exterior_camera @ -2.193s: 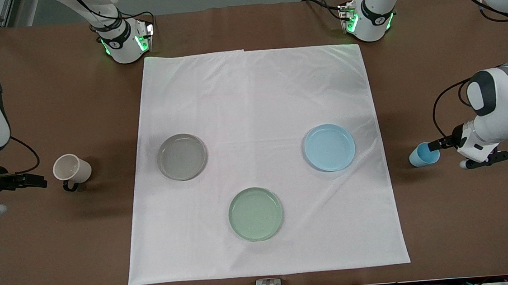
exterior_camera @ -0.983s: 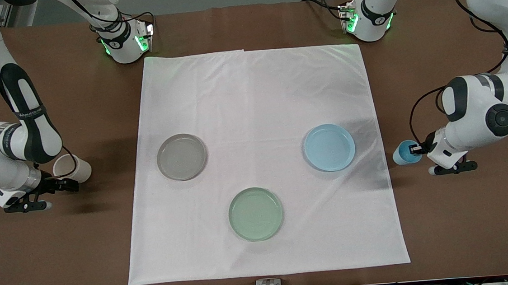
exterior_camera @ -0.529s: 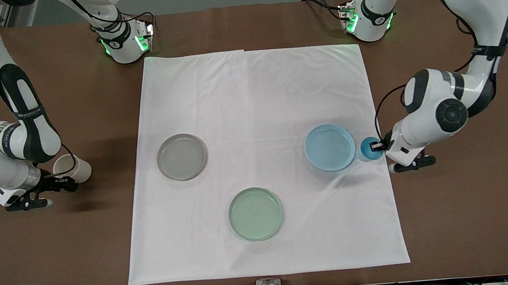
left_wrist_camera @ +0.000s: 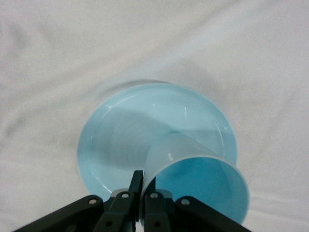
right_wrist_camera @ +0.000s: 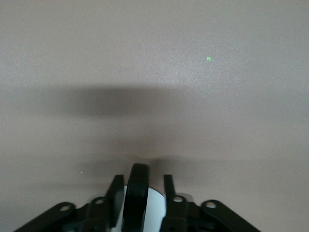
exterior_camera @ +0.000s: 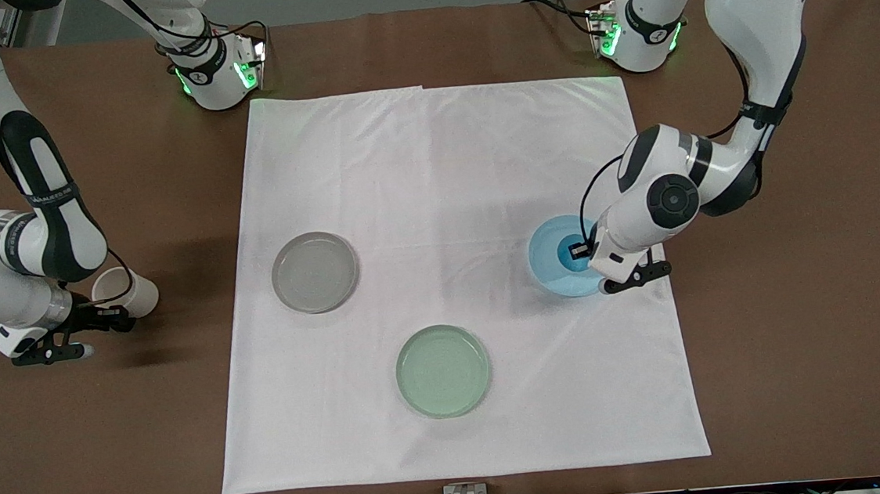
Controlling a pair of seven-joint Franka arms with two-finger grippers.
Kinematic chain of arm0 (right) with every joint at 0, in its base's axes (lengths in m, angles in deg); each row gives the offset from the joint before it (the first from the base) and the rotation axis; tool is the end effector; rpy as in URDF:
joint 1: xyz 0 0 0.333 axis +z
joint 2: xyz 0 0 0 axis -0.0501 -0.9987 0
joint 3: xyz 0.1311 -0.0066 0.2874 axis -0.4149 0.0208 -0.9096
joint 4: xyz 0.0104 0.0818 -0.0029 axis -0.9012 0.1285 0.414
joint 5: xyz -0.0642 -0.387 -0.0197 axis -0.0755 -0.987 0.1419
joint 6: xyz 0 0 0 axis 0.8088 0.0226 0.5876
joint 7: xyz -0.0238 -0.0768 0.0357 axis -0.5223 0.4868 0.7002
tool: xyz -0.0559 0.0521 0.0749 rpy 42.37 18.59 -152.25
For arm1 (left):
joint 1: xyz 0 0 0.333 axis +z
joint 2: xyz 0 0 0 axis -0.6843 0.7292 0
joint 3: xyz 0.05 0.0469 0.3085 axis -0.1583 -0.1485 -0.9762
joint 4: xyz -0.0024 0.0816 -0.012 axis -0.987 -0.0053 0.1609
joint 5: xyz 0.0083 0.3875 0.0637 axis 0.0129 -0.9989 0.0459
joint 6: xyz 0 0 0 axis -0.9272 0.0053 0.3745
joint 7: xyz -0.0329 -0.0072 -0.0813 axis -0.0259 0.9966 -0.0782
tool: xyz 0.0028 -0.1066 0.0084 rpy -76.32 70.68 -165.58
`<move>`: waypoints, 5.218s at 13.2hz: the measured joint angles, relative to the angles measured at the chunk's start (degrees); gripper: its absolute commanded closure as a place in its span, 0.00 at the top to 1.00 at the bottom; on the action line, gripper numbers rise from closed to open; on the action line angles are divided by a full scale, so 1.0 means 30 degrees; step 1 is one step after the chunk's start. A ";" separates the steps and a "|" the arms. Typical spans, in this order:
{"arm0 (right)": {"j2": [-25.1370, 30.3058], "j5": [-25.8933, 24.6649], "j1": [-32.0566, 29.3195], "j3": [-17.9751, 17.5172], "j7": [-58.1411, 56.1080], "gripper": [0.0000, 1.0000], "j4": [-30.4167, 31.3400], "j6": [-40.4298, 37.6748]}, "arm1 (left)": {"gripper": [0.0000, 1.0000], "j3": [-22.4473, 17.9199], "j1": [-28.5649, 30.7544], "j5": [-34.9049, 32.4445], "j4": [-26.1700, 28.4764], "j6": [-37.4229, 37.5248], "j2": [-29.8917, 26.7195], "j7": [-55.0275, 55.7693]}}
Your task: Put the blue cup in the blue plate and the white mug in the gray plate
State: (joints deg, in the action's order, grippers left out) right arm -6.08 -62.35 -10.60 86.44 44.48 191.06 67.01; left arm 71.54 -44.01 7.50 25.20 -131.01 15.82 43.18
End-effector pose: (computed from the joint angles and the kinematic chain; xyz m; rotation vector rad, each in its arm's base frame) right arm 0.6130 -0.1602 0.2208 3.1227 0.0826 -0.0486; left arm 0.5663 -0.2437 0.2475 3.0598 0.3697 -0.2440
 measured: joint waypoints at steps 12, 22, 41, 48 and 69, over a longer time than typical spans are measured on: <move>0.2504 0.0032 0.1924 -0.0473 0.1199 0.02 -0.1856 -0.6350 | 1.00 -0.0214 0.1581 -0.0911 -0.4350 0.4082 -0.1675 -0.0604; 0.3004 0.0052 1.0538 -0.0602 1.1859 0.02 -0.1190 -0.5104 | 1.00 -0.0266 0.4972 -0.2347 -0.8108 1.0413 -0.4433 -0.7004; 0.2619 0.0052 1.2191 -0.0506 1.5094 1.00 -0.0886 -0.5727 | 1.00 -0.5122 0.1120 0.1645 -0.4164 1.4093 -1.2027 -1.0400; 1.0651 0.0028 0.9630 -0.0106 1.2983 1.00 -0.0919 -1.4741 | 1.00 -0.5092 0.0991 0.1647 -0.3863 1.4045 -1.2464 -1.0401; 1.0729 0.0090 0.3892 0.0170 0.5502 1.00 -0.7774 -1.5696 | 1.00 -0.5301 0.1089 0.1647 -0.4627 1.3955 -1.2095 -1.0401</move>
State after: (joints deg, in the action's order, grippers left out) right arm 26.11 -62.09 1.07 86.95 60.98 167.74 19.92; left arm 55.64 -40.75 12.44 11.32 -89.14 -20.46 11.98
